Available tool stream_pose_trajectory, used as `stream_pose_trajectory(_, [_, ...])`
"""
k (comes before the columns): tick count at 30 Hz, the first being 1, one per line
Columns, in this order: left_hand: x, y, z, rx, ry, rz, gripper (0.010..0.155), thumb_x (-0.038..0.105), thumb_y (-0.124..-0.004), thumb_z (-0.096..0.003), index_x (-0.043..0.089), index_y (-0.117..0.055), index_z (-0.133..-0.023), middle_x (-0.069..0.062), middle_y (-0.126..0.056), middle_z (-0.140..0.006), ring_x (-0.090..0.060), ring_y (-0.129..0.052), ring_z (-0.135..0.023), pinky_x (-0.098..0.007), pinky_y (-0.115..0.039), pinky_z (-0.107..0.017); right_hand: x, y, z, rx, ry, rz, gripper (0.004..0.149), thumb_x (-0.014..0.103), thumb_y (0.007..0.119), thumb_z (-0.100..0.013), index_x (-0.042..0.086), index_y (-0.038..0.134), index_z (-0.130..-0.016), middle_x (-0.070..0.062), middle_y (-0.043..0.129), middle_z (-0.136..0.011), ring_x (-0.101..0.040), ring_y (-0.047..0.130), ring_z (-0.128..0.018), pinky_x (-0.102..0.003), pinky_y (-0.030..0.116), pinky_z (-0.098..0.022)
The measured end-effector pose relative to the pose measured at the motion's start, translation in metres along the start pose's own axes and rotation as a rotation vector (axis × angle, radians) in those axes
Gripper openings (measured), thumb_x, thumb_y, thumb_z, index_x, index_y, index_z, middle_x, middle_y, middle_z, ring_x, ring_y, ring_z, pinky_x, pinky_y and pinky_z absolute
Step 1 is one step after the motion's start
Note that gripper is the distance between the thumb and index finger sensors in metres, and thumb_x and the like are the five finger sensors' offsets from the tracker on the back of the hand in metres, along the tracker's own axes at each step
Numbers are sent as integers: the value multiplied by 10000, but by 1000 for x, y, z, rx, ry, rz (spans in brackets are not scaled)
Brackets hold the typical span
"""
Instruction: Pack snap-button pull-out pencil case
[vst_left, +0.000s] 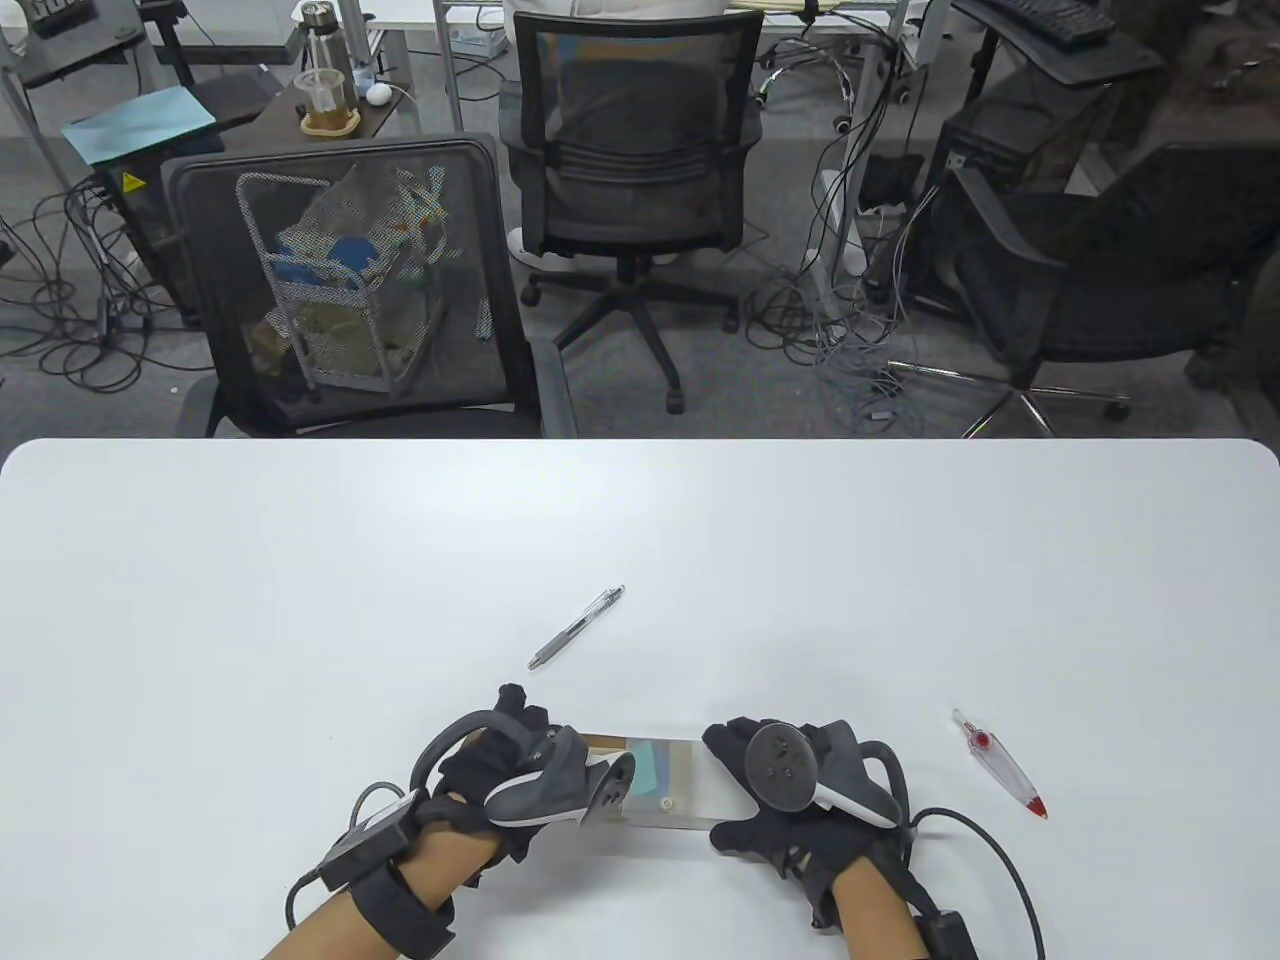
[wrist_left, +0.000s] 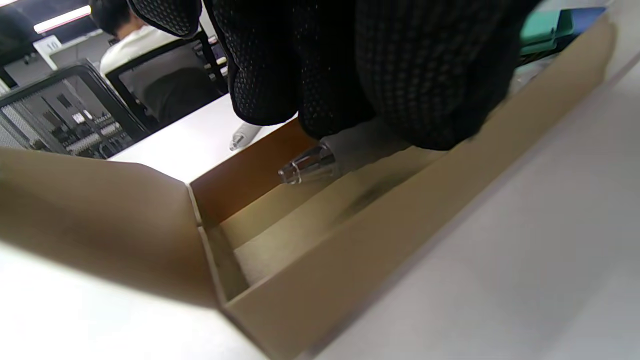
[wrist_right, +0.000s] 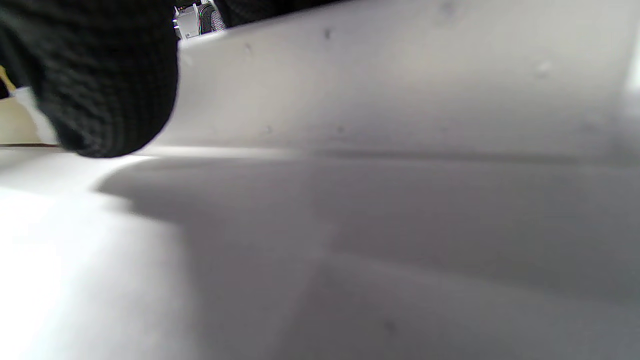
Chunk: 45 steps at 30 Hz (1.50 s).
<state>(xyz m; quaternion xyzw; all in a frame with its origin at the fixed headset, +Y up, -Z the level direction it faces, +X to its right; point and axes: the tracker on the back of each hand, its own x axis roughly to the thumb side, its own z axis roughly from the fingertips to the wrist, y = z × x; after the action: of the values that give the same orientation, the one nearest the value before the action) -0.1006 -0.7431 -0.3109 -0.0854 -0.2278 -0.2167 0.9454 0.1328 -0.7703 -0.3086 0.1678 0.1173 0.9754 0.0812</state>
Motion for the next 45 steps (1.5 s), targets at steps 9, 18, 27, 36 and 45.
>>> stream_pose_trajectory(9, [-1,-1,-9,-37,-9,53,447,422,-959,-280,401,-972,-726,173,-980,-766,-126,-964,-845,-539,-581,-817,0,0,0,0,0,1,908,621,873,-305,375,446,-1067,57,516,-1164,-282,565,-1048,-595,426,-763])
stream_pose_trajectory(18, [-38,27,-9,-19,110,289,541,453,-929,-309,410,-883,-847,149,-905,-884,-164,-888,-924,-525,-566,-821,0,0,0,1,0,1,908,618,874,-307,373,445,-1068,56,515,-1164,-285,563,-1047,-595,424,-763])
stream_pose_trajectory(27, [-79,33,-65,-151,504,479,749,491,-917,-327,363,-671,-1022,83,-694,-1077,-226,-752,-995,-526,-540,-800,0,0,0,1,0,1,908,620,874,-306,375,445,-1067,56,514,-1164,-284,563,-1048,-595,423,-763])
stream_pose_trajectory(36, [-76,6,-123,-331,728,397,645,472,-932,-334,363,-769,-948,87,-743,-1035,-218,-775,-971,-523,-543,-800,0,0,0,2,-2,-3,909,620,874,-306,375,445,-1069,56,515,-1164,-284,563,-1048,-596,422,-762])
stream_pose_trajectory(45, [-81,-6,-131,-381,787,397,511,444,-937,-348,348,-859,-844,100,-837,-940,-203,-842,-906,-522,-569,-792,0,0,0,3,-2,-4,908,618,875,-306,375,445,-1068,56,515,-1164,-284,561,-1048,-596,420,-763])
